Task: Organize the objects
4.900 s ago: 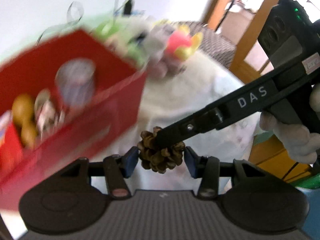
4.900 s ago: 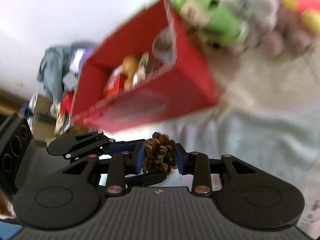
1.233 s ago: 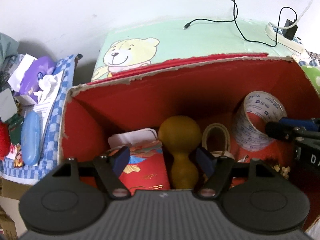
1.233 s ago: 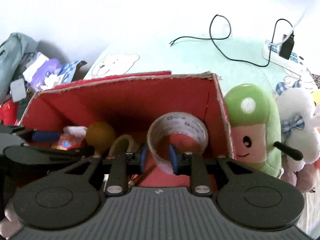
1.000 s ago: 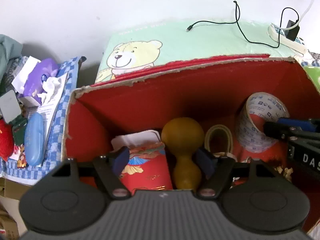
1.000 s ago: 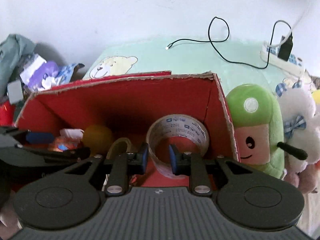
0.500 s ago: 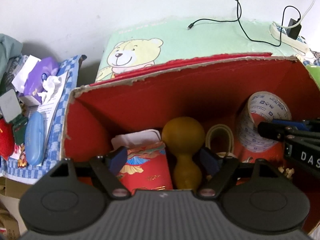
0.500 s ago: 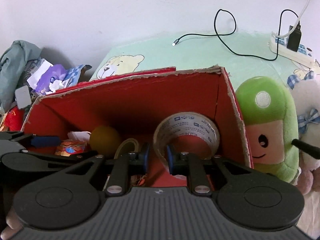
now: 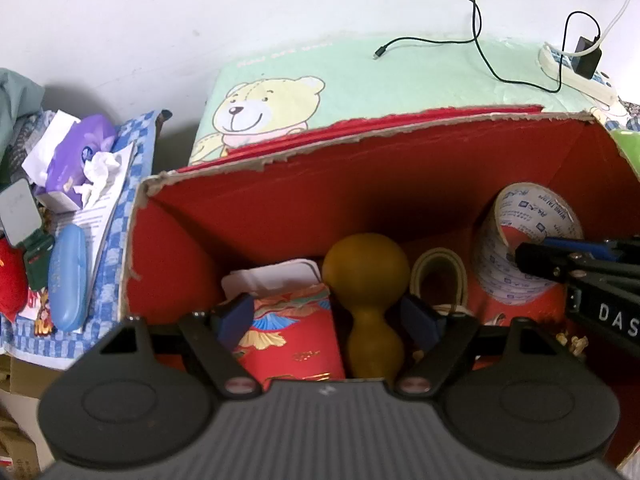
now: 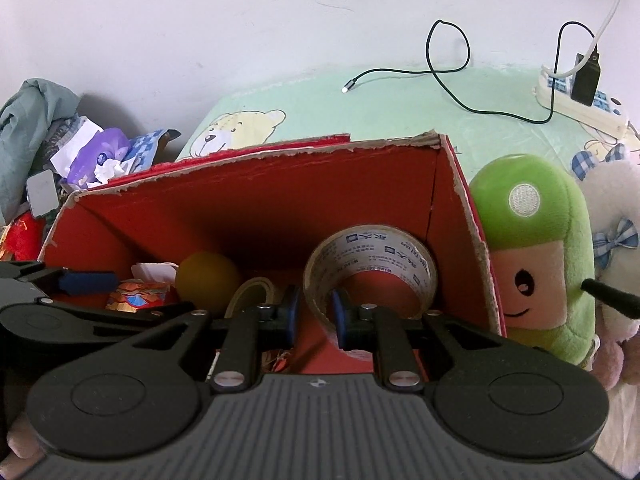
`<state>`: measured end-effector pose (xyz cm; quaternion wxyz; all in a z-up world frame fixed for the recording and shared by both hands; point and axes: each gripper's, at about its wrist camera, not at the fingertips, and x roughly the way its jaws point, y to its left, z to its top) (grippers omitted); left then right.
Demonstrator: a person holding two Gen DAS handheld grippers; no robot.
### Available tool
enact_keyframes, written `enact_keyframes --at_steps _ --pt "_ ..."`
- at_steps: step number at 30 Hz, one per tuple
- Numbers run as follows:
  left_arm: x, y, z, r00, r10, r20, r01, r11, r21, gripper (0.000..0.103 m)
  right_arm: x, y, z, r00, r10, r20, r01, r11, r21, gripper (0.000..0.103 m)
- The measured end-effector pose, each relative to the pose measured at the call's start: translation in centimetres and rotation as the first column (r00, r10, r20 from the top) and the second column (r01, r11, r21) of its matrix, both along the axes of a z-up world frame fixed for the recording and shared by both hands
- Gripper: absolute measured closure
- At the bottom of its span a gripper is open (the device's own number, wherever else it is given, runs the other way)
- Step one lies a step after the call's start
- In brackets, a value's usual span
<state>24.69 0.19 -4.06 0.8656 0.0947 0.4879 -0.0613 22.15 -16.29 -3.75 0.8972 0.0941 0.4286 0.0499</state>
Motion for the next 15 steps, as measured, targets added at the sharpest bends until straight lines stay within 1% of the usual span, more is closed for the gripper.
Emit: enact_keyframes --at_steps 9,12,13,15 --pt "-0.24 -0.12 0.18 1.0 -0.01 0.019 0.01 1.0 0.001 0.02 0.05 0.25 -0.19 1.0 -0.002 -0.003 0.002 0.999 -0.035 0.087" --pt "-0.25 -0.16 0.17 1.0 -0.015 0.021 0.015 1.0 0.004 0.018 0.03 0.95 -0.42 1.0 0.004 -0.003 -0.004 0.996 -0.092 0.086" --pt "-0.26 -0.13 0.19 1.0 -0.018 0.022 0.018 1.0 0.004 0.018 0.03 0.99 -0.44 1.0 0.004 -0.004 -0.005 0.995 -0.095 0.086" --pt "-0.3 -0.11 0.22 0.999 -0.021 0.025 0.021 1.0 0.003 0.018 0.08 0.67 -0.48 1.0 0.01 -0.009 -0.011 0.998 -0.068 0.086"
